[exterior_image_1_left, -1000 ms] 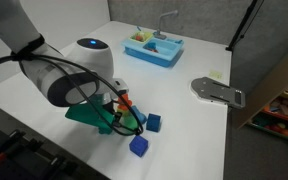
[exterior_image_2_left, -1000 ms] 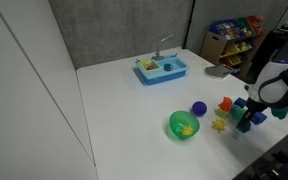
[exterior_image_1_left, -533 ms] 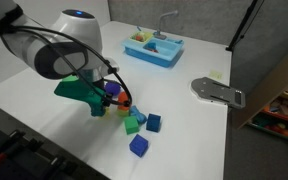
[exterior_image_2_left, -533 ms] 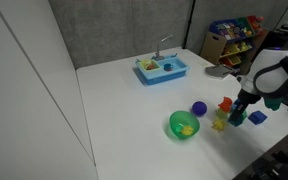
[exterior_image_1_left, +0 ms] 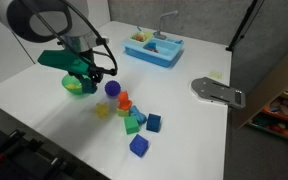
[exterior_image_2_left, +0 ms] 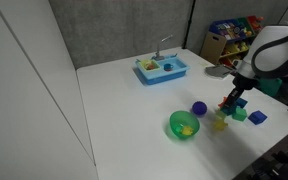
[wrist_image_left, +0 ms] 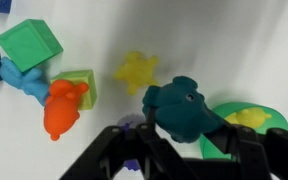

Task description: Put the green thing into the bowl

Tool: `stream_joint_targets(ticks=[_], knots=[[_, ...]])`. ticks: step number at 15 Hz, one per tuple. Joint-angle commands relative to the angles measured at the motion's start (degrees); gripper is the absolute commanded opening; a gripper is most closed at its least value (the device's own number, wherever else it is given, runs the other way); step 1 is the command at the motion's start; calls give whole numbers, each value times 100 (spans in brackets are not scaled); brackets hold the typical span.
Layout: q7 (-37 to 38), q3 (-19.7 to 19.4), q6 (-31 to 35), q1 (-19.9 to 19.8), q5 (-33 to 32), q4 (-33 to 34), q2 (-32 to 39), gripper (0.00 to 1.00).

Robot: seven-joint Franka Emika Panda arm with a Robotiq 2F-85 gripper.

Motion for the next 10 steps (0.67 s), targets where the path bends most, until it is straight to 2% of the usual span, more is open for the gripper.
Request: stream_joint_targets(ticks=[1, 5, 6, 10], knots=[[-43, -189, -40, 231, 75, 7, -61, 48], [-35, -242, -32, 266, 63, -9, 7, 48], [-35, -246, -32, 264, 62, -9, 12, 23], [45, -161, -69, 527, -38, 161, 136, 23]])
